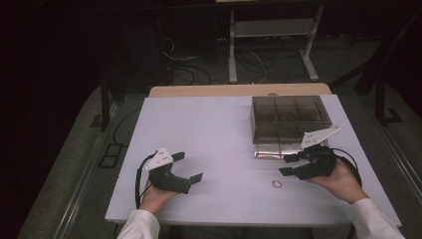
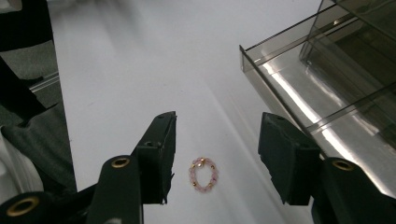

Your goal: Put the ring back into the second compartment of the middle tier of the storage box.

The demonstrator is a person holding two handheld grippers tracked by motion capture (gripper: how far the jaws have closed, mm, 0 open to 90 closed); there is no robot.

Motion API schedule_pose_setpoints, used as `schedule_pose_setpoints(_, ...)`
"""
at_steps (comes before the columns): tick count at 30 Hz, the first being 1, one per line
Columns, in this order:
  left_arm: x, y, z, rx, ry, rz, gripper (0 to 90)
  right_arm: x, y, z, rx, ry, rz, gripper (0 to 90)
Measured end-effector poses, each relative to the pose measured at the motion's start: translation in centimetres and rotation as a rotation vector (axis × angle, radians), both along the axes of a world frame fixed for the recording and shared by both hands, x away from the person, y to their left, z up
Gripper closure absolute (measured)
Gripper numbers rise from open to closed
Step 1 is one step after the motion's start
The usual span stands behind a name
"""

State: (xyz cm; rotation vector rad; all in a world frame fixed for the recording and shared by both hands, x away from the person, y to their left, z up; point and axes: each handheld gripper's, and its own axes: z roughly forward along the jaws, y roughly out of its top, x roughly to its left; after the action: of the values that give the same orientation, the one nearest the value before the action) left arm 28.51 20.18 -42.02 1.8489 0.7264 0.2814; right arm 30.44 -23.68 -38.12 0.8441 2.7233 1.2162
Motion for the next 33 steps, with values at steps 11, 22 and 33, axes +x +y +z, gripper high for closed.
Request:
schedule_pose_setpoints(11,0.0,0.0,0.0,0.0,0.0,0.0,0.0,-0.4,0.4,-0.9,-0.006,0.018,0.016,45.0)
schedule_pose_setpoints(22,0.0,0.0,0.0,-0.001,0.001,-0.002,0.0,-0.6,1.1,-2.0,-0.022,0.036,0.037,45.0)
schedule_pose_setpoints(33,0.0,-0.1,0.0,0.002,0.001,-0.003,0.0,-0.7,1.6,-2.9,-0.029,0.052,0.05,45.0)
